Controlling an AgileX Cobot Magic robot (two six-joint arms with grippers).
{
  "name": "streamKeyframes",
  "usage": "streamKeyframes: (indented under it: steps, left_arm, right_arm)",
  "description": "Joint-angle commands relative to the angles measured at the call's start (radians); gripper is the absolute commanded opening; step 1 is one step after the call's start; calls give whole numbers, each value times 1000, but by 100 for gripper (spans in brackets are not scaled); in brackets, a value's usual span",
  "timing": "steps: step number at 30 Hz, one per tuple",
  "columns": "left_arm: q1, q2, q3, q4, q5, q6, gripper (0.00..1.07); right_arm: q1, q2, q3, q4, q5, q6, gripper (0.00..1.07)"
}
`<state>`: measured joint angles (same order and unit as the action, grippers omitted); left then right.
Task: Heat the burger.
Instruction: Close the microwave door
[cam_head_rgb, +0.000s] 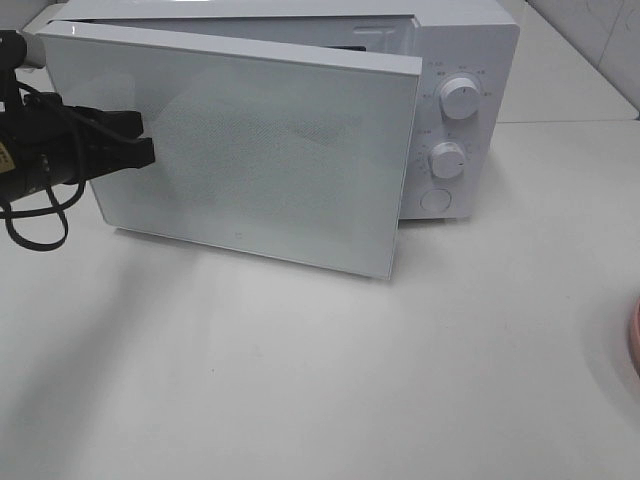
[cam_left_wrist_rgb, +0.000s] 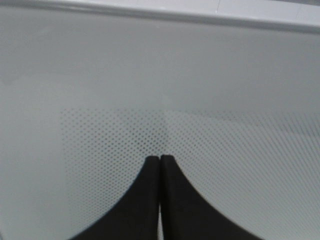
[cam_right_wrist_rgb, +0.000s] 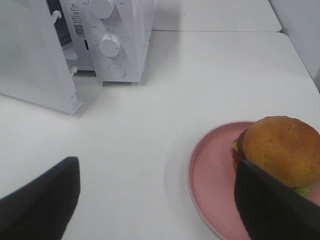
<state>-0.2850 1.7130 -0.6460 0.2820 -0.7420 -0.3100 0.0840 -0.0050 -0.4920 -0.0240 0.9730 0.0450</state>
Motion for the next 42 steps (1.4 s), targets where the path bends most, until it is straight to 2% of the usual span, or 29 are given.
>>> streamKeyframes:
  steps: [1,4,14,23,34,42]
  left_arm:
    - [-34,12,-23,-67,-6,34,0]
    - [-52,25,-54,-70,8,51,0]
    - [-125,86,-179,-83,56,50,0]
    - [-207,144,-290,-155,130,88,0]
    - [-267,207,-407,-216,180,136,0]
    - [-294,251,-483,-222,211,136,0]
  right_arm:
    - [-6,-34,2,2,-13,-8,76]
    - [-6,-34,2,2,-13,-8,76]
    - [-6,-34,2,2,-13,-8,76]
    - [-6,-34,2,2,-13,-8,76]
    - [-6,-34,2,2,-13,-8,76]
    - [-6,-34,2,2,-13,-8,76]
